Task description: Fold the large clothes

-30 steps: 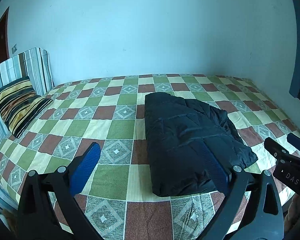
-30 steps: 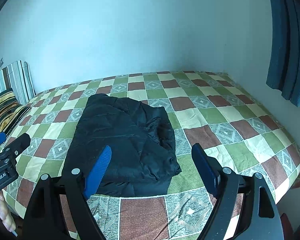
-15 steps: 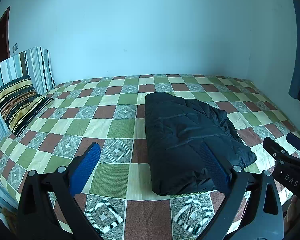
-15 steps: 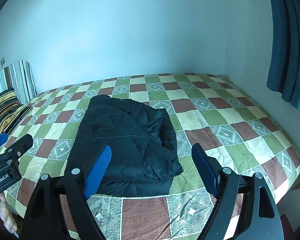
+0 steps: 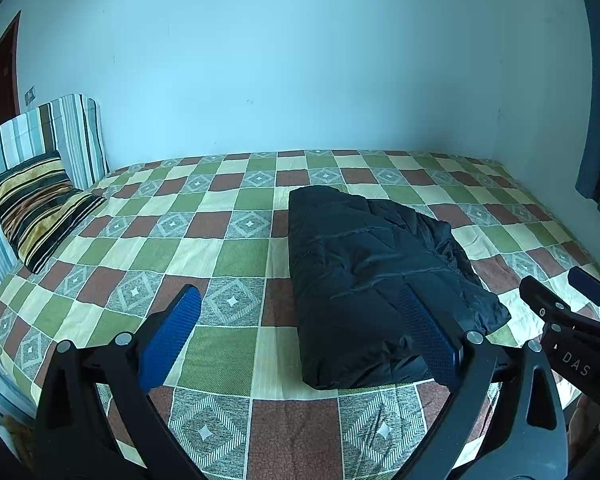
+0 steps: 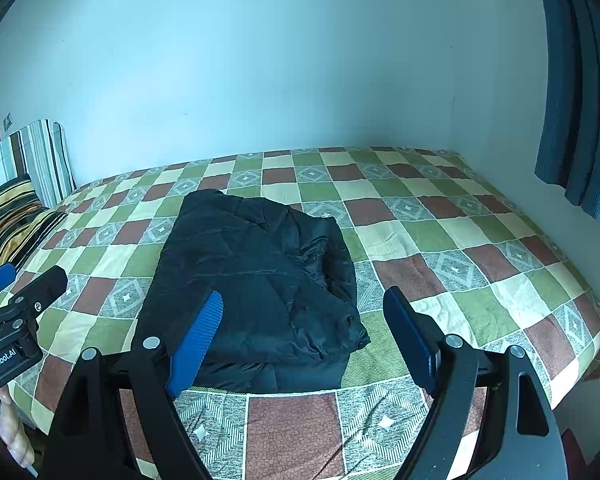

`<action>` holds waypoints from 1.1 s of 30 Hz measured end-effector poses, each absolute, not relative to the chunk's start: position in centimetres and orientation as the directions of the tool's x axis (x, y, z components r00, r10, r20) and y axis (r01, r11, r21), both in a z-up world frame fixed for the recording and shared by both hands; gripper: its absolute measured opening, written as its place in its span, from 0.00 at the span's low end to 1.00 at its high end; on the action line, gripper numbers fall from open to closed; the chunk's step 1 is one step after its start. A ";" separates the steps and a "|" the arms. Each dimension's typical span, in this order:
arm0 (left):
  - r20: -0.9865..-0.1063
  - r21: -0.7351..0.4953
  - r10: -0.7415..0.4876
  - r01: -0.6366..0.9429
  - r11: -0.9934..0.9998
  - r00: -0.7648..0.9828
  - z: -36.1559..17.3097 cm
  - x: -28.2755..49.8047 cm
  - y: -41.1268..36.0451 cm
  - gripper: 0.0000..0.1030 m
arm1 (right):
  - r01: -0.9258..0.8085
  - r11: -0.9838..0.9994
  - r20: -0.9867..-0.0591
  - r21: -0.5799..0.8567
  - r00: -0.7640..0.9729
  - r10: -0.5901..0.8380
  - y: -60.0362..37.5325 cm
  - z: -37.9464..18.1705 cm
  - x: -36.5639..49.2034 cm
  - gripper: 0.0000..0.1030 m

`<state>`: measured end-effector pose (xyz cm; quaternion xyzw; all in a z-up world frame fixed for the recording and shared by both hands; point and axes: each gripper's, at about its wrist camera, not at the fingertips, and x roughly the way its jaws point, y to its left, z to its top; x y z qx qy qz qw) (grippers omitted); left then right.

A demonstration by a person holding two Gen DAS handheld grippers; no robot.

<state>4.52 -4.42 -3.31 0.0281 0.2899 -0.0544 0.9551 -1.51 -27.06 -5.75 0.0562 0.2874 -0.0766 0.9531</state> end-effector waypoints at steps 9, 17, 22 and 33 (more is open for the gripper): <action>-0.553 0.017 -0.093 0.123 0.992 0.828 -3.1 4.4 -4.6 0.96 | 0.179 0.982 -0.555 0.063 0.824 -0.114 -26.9 -5.7 -1.5 0.79; -0.540 0.016 -0.089 0.116 0.993 0.837 -2.8 4.2 -4.7 0.96 | 0.175 0.983 -0.556 0.061 0.824 -0.112 -26.6 -5.7 -1.4 0.79; -0.541 0.013 -0.089 0.114 0.993 0.836 -2.8 4.3 -4.7 0.96 | 0.169 0.984 -0.558 0.058 0.823 -0.108 -26.4 -5.7 -1.4 0.79; -0.524 0.028 -0.080 0.110 0.993 0.848 -2.9 4.0 -4.6 0.96 | 0.169 0.984 -0.559 0.056 0.822 -0.109 -26.2 -5.7 -1.4 0.79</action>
